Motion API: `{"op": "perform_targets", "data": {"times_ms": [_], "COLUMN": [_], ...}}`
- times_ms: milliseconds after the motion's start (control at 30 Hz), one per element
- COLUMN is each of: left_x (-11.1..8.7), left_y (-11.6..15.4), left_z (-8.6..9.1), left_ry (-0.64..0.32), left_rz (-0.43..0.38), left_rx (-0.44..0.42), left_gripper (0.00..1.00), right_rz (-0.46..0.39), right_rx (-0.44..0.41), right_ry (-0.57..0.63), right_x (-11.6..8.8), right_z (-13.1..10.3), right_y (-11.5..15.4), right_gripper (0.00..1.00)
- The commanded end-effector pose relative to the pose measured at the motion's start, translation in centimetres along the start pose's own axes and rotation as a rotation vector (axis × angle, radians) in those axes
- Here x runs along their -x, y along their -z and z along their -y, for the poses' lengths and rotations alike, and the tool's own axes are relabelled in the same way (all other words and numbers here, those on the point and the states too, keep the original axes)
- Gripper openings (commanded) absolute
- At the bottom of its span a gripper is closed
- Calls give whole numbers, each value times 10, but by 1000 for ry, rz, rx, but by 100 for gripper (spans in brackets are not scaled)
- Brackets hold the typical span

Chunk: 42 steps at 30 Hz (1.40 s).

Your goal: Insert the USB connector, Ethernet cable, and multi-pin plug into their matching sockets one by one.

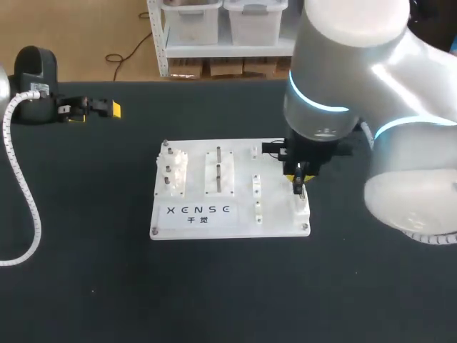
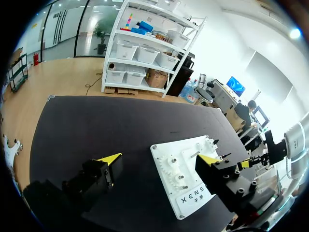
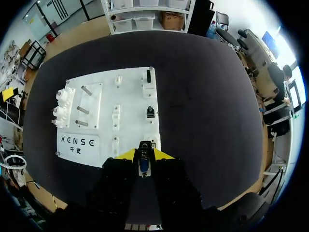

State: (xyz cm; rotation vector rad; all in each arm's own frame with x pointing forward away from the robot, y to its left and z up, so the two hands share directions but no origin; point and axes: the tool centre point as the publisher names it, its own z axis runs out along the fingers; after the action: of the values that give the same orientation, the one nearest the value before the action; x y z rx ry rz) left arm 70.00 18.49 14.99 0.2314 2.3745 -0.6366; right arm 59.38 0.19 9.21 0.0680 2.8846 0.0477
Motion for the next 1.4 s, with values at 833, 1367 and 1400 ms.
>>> {"op": "perform_targets", "data": {"times_ms": [833, 1367, 1400], "left_x": [0, 0, 0], "left_y": [0, 0, 0], "left_z": [0, 0, 0], "left_ry": [0, 0, 0], "left_rz": [0, 0, 0], "left_rx": [0, 0, 0], "left_gripper": [100, 100, 100], "right_rz": [19, 21, 21], "right_rx": [-39, -55, -56], "right_ry": [39, 51, 51], "right_x": [-3, -5, -5], "right_z": [7, 8, 8], "right_y": [-16, -18, -19], "right_gripper": [0, 0, 0]}}
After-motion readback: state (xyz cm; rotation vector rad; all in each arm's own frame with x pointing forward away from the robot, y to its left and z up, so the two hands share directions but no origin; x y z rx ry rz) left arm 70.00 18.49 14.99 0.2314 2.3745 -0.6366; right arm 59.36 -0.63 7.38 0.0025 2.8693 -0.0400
